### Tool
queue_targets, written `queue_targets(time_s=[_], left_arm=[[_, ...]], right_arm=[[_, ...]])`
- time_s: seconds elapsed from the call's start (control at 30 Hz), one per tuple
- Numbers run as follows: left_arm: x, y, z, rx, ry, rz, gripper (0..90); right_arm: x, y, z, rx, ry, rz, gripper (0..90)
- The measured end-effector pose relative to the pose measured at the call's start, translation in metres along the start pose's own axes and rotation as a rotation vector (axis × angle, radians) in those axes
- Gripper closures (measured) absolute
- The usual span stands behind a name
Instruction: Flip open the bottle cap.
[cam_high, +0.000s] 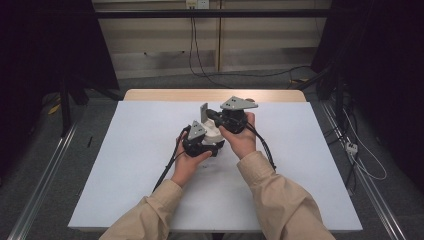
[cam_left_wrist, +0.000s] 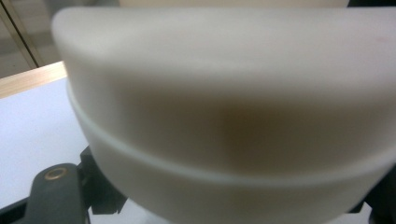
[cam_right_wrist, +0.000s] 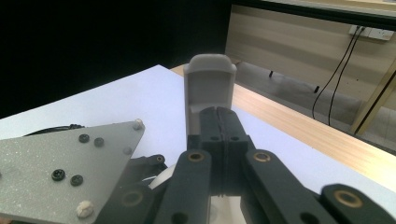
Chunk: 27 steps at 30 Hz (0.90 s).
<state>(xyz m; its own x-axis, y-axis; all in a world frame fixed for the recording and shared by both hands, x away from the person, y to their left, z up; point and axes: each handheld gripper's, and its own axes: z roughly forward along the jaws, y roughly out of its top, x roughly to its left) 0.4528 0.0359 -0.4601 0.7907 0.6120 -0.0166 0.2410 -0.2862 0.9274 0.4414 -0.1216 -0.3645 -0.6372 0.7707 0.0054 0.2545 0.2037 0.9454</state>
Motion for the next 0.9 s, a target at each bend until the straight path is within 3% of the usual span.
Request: queue_targets(time_s=[0.9], left_arm=[[0.0, 0.0, 0.0, 0.002, -0.002, 0.003, 18.7]], right_arm=[[0.003, -0.002, 0.013, 0.015, 0.003, -0.015, 90.0]])
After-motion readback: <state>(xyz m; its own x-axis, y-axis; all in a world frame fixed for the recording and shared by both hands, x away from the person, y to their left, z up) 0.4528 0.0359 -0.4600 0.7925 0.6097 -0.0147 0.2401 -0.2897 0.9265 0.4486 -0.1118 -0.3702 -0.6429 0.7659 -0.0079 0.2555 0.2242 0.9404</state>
